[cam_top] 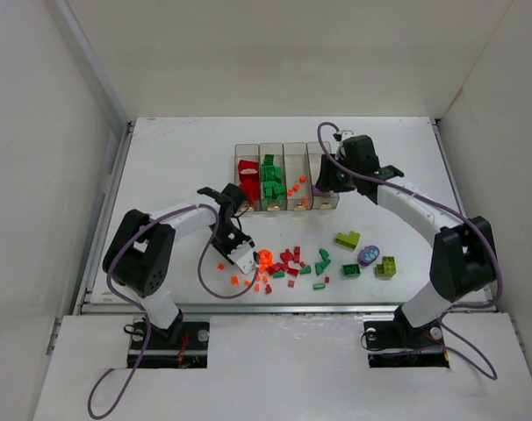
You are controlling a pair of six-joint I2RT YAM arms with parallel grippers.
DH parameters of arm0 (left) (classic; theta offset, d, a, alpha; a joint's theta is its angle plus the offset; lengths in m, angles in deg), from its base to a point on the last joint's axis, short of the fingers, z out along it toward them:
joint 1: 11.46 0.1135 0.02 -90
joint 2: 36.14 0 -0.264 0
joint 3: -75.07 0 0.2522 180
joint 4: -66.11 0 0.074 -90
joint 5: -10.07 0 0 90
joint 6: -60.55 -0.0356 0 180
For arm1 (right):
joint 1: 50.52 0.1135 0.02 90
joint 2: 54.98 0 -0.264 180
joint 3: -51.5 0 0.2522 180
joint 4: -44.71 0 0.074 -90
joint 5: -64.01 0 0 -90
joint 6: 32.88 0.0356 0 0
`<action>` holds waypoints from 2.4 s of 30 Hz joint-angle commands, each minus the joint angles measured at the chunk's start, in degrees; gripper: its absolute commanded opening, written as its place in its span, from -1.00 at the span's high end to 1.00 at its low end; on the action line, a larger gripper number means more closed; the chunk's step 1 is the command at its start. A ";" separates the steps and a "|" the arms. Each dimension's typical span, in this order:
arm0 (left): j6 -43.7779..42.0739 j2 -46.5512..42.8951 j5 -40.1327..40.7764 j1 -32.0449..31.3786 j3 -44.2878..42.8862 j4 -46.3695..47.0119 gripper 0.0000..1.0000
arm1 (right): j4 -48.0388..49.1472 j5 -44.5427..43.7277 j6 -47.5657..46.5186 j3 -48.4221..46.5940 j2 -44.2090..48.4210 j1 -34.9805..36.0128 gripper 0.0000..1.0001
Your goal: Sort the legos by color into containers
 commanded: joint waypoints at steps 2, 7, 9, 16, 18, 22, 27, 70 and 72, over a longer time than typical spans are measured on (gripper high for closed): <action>-12.95 -2.73 -1.59 4.72 -2.13 -4.66 0.04 | -0.74 -0.12 -1.01 -2.92 -0.17 0.21 -0.14; -17.53 -7.99 1.65 7.63 0.58 -8.01 -0.17 | -0.74 -0.12 -1.01 -2.31 -0.17 0.21 -0.14; -18.76 -8.62 3.77 7.63 3.57 -8.01 -0.19 | -0.22 0.41 -0.48 -1.26 -0.17 0.21 -0.14; -14.99 -7.39 3.42 4.91 6.29 -8.54 -0.31 | -0.22 0.41 -0.48 0.41 0.88 0.21 -0.14; -10.78 -7.39 -0.44 3.86 6.30 -8.01 -0.33 | -0.74 0.41 -0.48 0.42 0.89 0.21 -0.14; -1.38 -6.86 -4.66 2.44 5.77 -5.64 -0.30 | -0.74 0.41 0.04 1.47 1.42 0.21 -0.14; -0.83 -7.65 -4.06 1.92 10.33 -5.11 -0.20 | -0.74 0.41 0.04 2.61 2.56 0.21 -0.14; 7.43 -9.33 0.95 2.80 16.76 4.73 1.00 | -0.74 0.41 0.57 3.23 2.65 0.74 -0.14; 8.21 -9.33 0.95 3.32 16.15 5.26 1.00 | -0.74 0.41 0.57 2.70 2.65 0.74 -0.14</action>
